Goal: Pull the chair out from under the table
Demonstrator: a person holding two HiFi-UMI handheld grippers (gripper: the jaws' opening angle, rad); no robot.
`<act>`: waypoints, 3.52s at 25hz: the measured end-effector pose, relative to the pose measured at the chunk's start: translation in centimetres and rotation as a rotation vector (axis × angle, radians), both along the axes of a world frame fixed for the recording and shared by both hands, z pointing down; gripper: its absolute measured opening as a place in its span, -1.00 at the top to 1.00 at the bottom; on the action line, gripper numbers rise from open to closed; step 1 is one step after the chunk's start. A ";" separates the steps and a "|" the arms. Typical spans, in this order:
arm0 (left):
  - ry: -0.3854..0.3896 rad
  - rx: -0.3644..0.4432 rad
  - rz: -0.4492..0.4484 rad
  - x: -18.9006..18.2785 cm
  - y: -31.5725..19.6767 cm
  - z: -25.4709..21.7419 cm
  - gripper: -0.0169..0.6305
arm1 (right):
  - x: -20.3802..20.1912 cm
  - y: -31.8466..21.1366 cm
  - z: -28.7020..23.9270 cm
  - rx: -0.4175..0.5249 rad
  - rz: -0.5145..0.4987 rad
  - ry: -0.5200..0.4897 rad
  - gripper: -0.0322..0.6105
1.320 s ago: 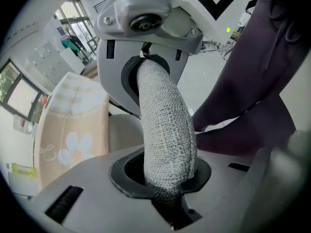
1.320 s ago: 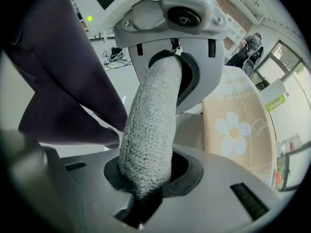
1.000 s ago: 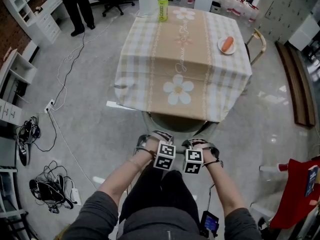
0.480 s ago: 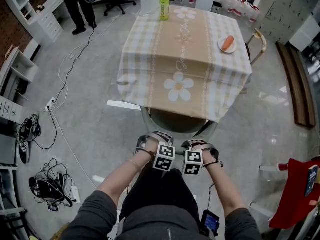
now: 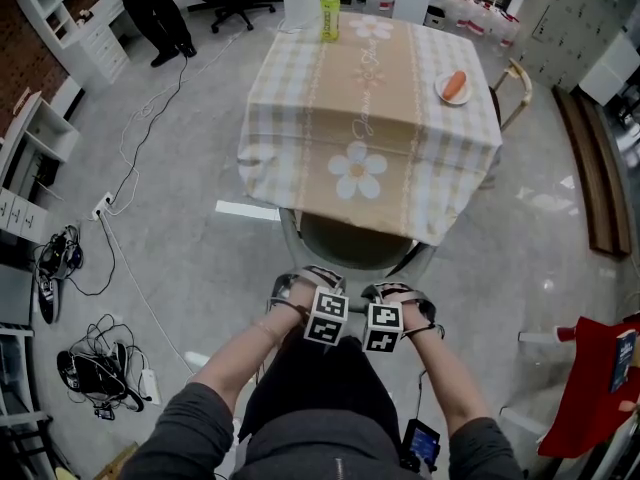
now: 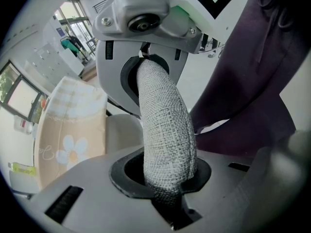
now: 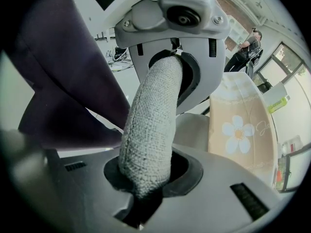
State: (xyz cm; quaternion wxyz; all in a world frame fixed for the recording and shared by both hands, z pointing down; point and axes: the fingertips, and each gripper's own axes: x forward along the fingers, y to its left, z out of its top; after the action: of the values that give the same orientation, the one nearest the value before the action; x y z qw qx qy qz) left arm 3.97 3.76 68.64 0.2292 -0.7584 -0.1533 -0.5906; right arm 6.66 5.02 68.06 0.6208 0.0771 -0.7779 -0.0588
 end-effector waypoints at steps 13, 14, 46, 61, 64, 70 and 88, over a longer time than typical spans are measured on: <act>0.000 0.003 -0.010 -0.3 3.4 -0.2 0.67 | -0.3 3.4 -0.2 -0.001 -0.013 0.004 0.68; 0.000 0.004 -0.011 -0.3 3.6 -0.1 0.67 | -0.3 3.6 -0.2 -0.001 -0.014 0.004 0.68; 0.000 0.020 -0.012 -0.9 6.3 -0.1 0.67 | -1.0 6.4 -0.1 0.000 -0.012 0.019 0.68; -0.005 0.021 -0.013 -1.7 8.4 0.0 0.67 | -1.7 8.5 -0.2 0.000 -0.007 0.015 0.68; -0.005 0.024 -0.017 -1.7 8.3 -0.1 0.67 | -1.7 8.4 -0.2 0.001 -0.006 0.018 0.68; -0.011 0.019 -0.016 -1.8 8.9 -0.1 0.67 | -1.8 9.0 -0.3 -0.007 -0.015 0.020 0.68; -0.012 0.027 -0.030 -1.7 9.6 0.1 0.66 | -1.7 9.7 0.0 -0.008 -0.013 0.020 0.68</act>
State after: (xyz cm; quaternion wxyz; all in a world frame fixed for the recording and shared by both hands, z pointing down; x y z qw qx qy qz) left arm 2.28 13.37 68.72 0.2297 -0.7537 -0.1354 -0.6006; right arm 4.98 14.70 68.03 0.6283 0.0690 -0.7725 -0.0608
